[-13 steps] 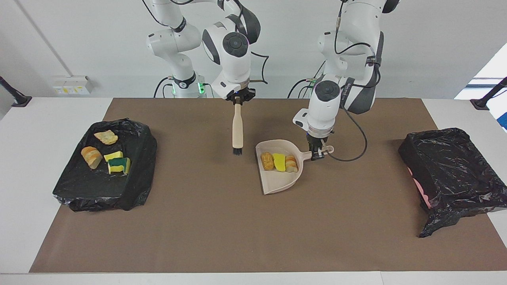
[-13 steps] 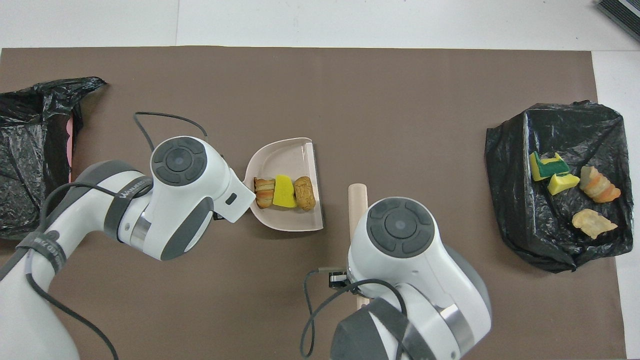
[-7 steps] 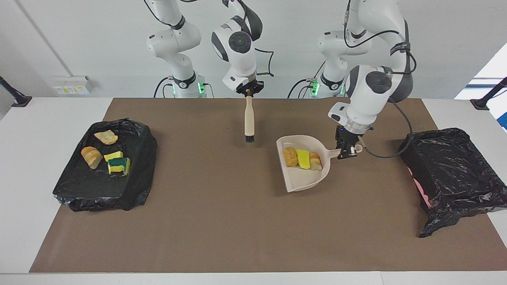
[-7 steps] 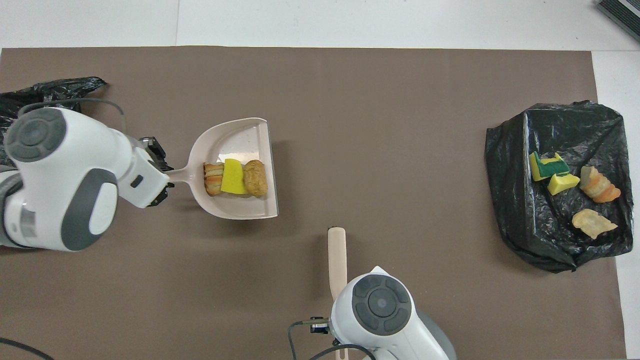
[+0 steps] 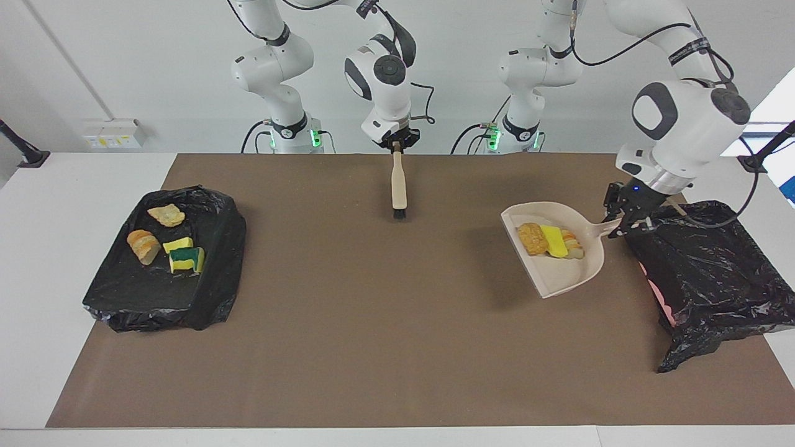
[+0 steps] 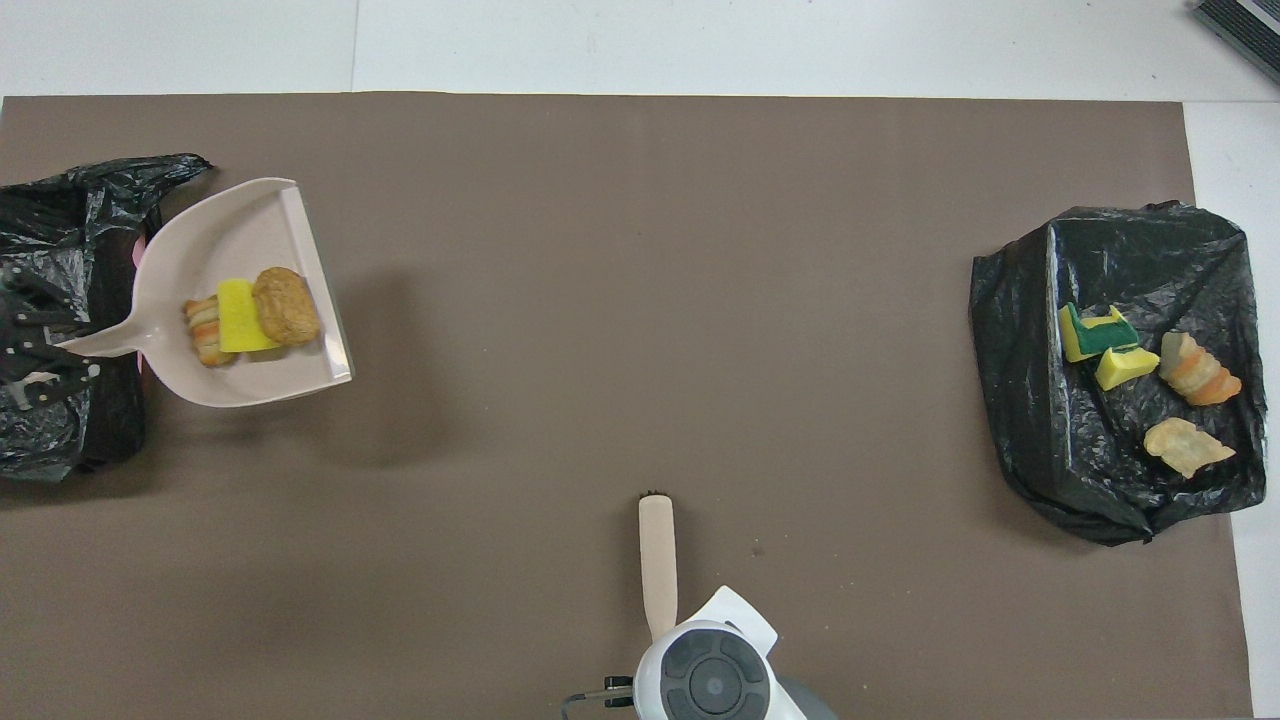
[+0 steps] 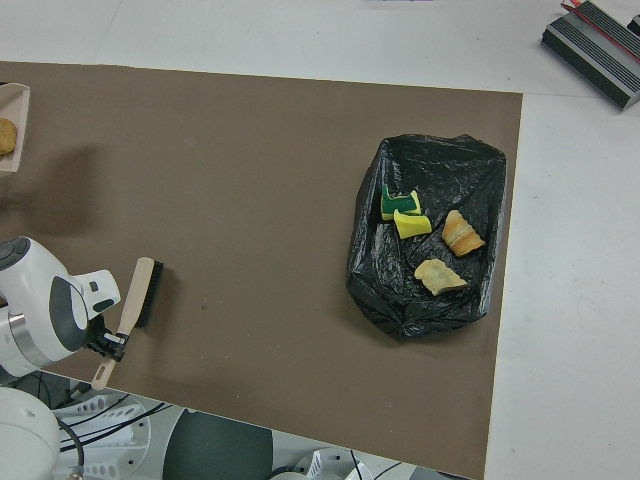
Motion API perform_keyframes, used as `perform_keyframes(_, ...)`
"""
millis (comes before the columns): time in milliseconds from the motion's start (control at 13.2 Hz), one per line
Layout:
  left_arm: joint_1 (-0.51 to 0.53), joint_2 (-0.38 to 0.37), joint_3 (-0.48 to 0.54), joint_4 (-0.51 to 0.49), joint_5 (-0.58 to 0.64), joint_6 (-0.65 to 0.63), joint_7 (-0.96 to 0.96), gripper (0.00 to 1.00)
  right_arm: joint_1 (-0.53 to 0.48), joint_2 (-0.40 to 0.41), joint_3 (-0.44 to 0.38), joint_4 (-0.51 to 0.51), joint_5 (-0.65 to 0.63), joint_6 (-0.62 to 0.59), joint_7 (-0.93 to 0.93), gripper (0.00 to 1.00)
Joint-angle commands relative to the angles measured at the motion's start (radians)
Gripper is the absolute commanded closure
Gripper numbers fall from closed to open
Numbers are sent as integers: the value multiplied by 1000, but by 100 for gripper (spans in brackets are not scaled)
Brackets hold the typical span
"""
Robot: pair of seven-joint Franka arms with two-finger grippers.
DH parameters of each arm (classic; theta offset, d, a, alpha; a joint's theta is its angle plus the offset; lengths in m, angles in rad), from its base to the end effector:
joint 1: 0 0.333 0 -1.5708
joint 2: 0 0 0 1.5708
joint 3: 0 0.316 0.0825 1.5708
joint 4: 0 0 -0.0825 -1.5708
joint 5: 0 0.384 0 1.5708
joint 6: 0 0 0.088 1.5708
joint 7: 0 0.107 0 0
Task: Sweep and dump trash in bin
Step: 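Carry the loaded dustpan to the black bag nearest the left arm, then tip the dustpan into the bag while the right gripper sets down the brush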
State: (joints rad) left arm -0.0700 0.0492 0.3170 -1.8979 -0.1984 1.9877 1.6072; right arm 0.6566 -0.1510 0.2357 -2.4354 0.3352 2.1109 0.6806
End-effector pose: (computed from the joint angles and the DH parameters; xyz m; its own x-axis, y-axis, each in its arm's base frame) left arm 0.5638 0.1270 0.4792 0.2752 -0.9468 0.1670 -0.9573 -0.2858 -0.0430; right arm 0.2700 0.3583 0.3478 0.9586 0.0137 -0.2843 0.0007 -0.9990 -0.0458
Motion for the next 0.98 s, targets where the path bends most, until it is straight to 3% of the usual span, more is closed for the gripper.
perform_keyframes(0,-2,98,103,153,-16,-36,23,100,11,14,-3,-31,22,63,13,100)
perform_keyframes(151,70,158,131,245,-1,-30,83,100,9,42,-3,-30,22,103,22,95)
perform_keyframes(227,103,190,135,299,4,-24,126,100,8,45,-4,-25,22,103,25,72)
perform_keyframes(378,188,259,134,425,19,-24,193,100,8,59,-6,2,21,93,25,15)
perform_keyframes(453,206,285,134,460,33,-11,247,100,5,60,-9,13,21,93,23,0)
perform_keyframes(755,233,323,129,516,262,86,355,100,-132,61,-12,107,-8,81,5,0)
perform_keyframes(906,222,324,126,513,409,111,358,100,-205,61,-10,156,-97,73,-6,0)
